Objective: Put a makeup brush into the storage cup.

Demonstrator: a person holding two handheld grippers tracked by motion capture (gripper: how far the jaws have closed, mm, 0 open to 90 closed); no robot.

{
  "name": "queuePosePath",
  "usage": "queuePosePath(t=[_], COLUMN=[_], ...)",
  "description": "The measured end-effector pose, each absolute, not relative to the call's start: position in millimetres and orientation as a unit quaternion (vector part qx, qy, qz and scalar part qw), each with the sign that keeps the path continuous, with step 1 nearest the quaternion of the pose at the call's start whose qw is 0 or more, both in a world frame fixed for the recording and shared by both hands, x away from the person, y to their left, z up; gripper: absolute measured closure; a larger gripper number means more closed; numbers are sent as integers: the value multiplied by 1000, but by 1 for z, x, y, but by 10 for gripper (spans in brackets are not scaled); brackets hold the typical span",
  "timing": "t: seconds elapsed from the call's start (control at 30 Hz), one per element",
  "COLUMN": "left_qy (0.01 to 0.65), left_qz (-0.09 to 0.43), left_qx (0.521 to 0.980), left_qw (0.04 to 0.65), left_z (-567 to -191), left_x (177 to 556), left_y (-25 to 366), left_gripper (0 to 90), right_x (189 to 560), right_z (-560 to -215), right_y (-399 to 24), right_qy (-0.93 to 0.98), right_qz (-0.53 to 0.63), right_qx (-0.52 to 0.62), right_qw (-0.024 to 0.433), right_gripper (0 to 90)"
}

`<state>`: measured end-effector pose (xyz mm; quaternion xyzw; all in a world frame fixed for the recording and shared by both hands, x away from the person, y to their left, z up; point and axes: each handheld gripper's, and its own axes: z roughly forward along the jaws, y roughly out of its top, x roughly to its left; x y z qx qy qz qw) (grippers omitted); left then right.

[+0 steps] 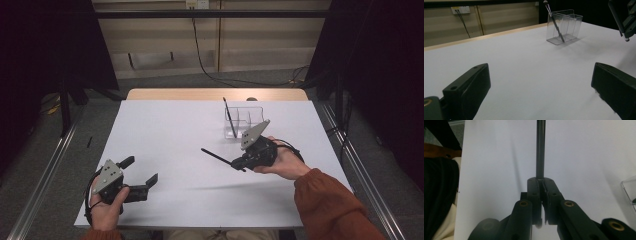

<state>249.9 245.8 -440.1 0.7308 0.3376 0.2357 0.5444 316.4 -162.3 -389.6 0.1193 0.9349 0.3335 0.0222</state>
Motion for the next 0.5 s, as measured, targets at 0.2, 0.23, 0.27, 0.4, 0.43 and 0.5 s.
queuePosePath(t=[0.2, 0.23, 0.27, 0.4, 0.43, 0.5], left_qy=[339, 339, 338, 335, 336, 337], left_qz=[231, 231, 230, 231, 229, 229], left_qx=[733, 734, 735, 735, 735, 736], left_qw=[542, 542, 542, 542, 543, 540], left_z=[-440, -440, -440, -439, -439, -439], left_x=[251, 250, 250, 250, 250, 250], left_y=[247, 247, 247, 247, 247, 247], left_gripper=[24, 24, 24, 24, 24, 24], right_x=[322, 322, 322, 323, 324, 325], right_z=[-387, -386, -386, -385, -385, -386], right_y=[-159, -157, -156, -150, -149, -147], right_qy=[948, 952, 955, 966, 968, 971], right_qz=[299, 287, 279, 242, 233, 220], right_qx=[110, 106, 102, 95, 93, 88], right_qw=[20, 19, 21, 17, 20, 21], right_gripper=[848, 848, 848, 848, 848, 848])
